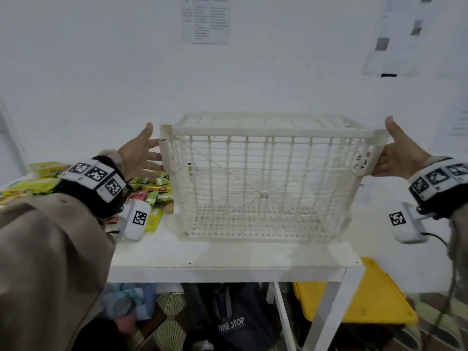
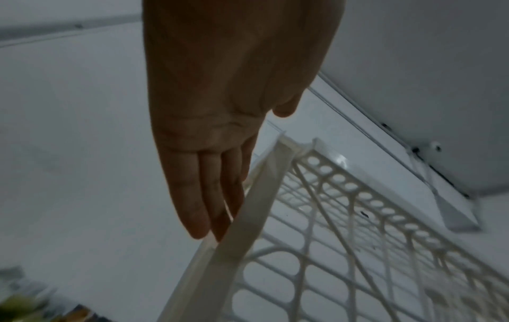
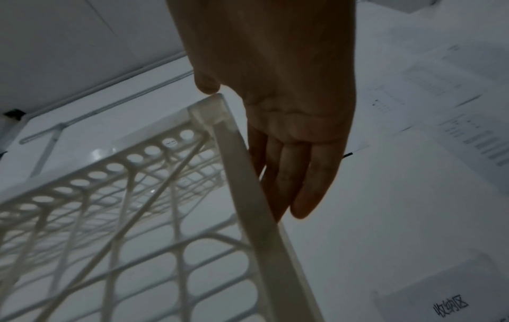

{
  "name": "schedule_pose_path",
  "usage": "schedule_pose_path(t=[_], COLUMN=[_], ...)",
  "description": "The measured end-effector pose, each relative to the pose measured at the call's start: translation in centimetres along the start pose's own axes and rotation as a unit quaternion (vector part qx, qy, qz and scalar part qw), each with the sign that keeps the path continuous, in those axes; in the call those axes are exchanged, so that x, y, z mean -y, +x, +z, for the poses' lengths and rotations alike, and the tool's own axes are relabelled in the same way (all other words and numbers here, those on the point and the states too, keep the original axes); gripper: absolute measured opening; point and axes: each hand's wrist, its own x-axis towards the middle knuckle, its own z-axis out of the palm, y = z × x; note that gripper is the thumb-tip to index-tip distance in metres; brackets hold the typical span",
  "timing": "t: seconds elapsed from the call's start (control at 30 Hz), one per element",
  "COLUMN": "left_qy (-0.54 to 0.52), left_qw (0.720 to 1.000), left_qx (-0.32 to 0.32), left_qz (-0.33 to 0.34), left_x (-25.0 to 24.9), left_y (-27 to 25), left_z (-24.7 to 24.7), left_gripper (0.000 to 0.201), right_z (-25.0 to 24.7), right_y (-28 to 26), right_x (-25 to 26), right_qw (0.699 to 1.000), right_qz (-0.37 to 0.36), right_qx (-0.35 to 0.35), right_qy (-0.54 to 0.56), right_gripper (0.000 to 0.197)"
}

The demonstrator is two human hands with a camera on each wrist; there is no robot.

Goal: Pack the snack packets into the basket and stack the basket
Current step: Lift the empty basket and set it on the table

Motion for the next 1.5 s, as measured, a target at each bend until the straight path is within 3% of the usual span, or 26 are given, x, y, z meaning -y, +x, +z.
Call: schedule_pose_path(t=[0.07,0.17,0.23,0.4,0.5,0.6,0.7,0.83,0.93,1.17,1.37,1.5], left_qy=[0.043,0.07,0.066,0.022,-0.026,-0.033,-0.008,-0.042,-0.003,0.094,0.162,0.181], left_qw=[0.999,0.996,0.996,0.996,0.992,0.992,0.995,0.997,0.999,0.995,0.986,0.983], left_qx=[-0.019,-0.05,-0.052,-0.022,-0.003,0.008,0.006,-0.008,-0.007,0.028,0.007,-0.005], left_qz=[0.003,0.016,0.027,0.088,0.127,0.12,0.095,0.066,0.054,0.007,-0.038,-0.03], left_x=[-1.1,-1.7,-1.7,-2.2,-2.2,-1.0,1.7,5.6,8.1,12.2,15.6,17.4], left_y=[0.3,0.7,0.9,0.9,1.2,1.8,2.9,3.7,3.3,1.7,0.6,0.4], left_z=[1.1,2.1,1.8,0.8,0.6,0.3,0.3,1.0,1.5,1.9,4.0,4.3], left_gripper=[0.059,0.039,0.031,0.019,0.016,0.02,0.025,0.037,0.037,0.053,0.042,0.061], right_z=[-0.2,-0.3,-1.1,-2.8,-3.0,-1.5,0.4,2.0,3.0,4.5,6.1,7.3], right_y=[0.2,0.5,0.8,0.4,0.8,1.1,1.7,2.8,2.6,1.3,0.2,-1.0], right_x=[0.9,2.0,2.2,2.3,1.7,0.7,-1.4,-5.6,-7.8,-12.1,-15.2,-15.5], right_qw=[1.0,1.0,1.0,0.998,0.994,0.986,0.983,0.98,0.984,0.998,0.996,0.995], right_qz=[0.012,0.014,0.009,-0.039,-0.057,-0.079,-0.088,-0.07,-0.071,-0.028,-0.027,-0.023], right_qx=[0.004,0.003,-0.007,-0.013,-0.008,0.0,0.001,0.066,0.05,0.047,0.077,0.074], right_qy=[-0.018,0.0,0.021,0.051,0.097,0.149,0.16,0.173,0.154,0.044,-0.024,-0.06], right_gripper=[0.118,0.062,0.038,0.028,0.035,0.014,0.024,0.037,0.054,0.14,0.129,0.087])
